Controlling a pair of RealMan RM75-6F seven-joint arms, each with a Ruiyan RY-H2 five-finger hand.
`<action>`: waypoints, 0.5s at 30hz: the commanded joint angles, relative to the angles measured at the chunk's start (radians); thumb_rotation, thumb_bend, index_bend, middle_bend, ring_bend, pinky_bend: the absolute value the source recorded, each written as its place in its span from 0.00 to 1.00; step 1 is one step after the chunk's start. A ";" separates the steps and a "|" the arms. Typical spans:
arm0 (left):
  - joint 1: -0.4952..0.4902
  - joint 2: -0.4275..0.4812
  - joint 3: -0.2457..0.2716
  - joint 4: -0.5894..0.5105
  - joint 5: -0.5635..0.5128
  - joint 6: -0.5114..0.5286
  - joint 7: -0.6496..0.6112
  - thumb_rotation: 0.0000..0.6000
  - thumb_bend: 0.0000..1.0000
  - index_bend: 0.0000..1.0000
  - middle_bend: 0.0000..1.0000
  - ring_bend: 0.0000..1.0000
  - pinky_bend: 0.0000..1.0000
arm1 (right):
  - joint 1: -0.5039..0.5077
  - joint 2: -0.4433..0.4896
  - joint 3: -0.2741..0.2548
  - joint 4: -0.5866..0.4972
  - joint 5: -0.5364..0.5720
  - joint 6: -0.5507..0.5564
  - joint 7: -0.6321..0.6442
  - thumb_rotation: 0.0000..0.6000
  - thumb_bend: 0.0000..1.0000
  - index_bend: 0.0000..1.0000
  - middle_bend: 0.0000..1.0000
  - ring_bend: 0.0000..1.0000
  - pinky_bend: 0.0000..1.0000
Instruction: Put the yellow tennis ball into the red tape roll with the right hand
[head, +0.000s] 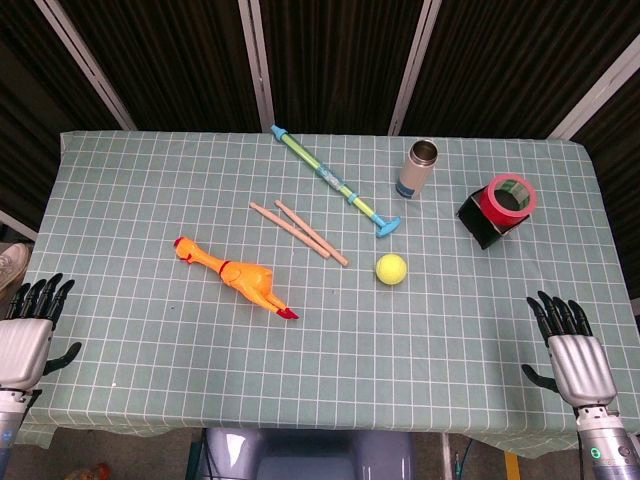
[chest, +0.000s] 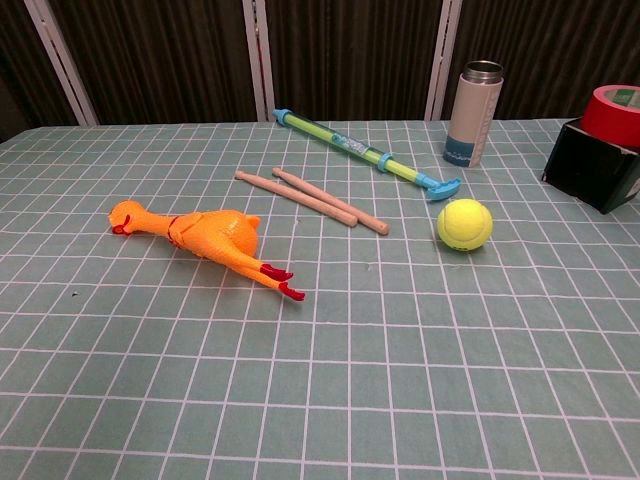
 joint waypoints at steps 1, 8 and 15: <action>0.001 -0.001 0.002 0.001 0.005 0.003 -0.001 1.00 0.20 0.00 0.00 0.00 0.00 | 0.002 0.000 -0.003 0.001 -0.006 -0.001 0.002 1.00 0.22 0.00 0.00 0.00 0.02; 0.000 -0.005 0.006 0.004 0.017 0.006 -0.002 1.00 0.20 0.00 0.00 0.00 0.00 | 0.003 -0.006 -0.009 0.000 -0.028 0.005 0.020 1.00 0.22 0.00 0.03 0.09 0.16; 0.005 -0.003 0.028 -0.010 0.084 0.035 -0.005 1.00 0.20 0.00 0.00 0.00 0.00 | 0.020 -0.073 -0.053 -0.019 -0.143 0.016 0.376 1.00 0.43 0.30 0.29 0.43 0.59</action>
